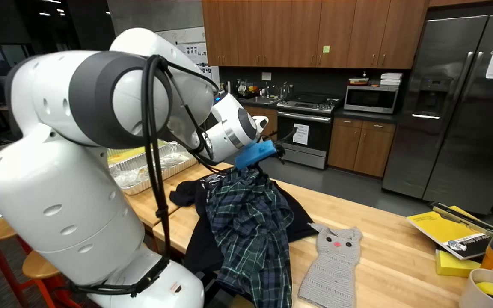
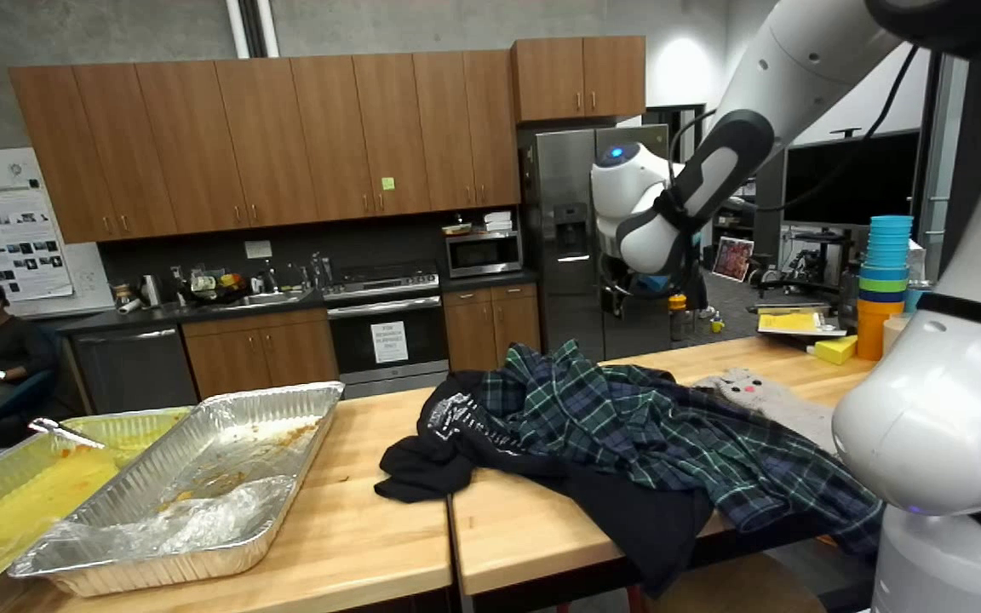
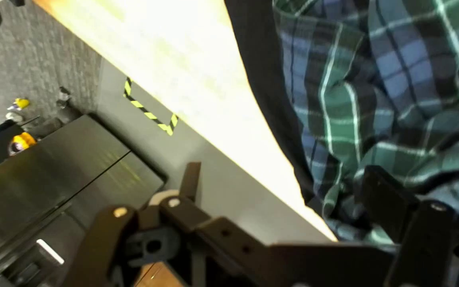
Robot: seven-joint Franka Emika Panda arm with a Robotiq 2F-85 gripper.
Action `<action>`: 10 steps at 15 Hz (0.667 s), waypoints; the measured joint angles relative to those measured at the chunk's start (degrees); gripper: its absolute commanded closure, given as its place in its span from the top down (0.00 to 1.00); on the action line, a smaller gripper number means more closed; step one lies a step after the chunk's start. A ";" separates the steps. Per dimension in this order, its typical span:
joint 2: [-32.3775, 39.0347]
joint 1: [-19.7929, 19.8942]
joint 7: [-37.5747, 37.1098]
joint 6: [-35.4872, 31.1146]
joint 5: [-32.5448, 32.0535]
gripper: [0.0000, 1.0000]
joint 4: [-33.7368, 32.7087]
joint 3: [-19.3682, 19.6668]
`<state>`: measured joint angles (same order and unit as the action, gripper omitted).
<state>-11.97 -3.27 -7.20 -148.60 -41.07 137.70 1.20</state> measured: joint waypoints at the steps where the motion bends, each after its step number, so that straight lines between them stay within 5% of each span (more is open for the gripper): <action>1: 0.11 0.64 4.50 -1.26 2.30 1.00 1.83 1.10; 10: 4.40 6.13 33.30 -10.30 20.48 1.00 7.89 9.13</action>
<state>-7.57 2.86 26.10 -158.91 -20.59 145.59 10.32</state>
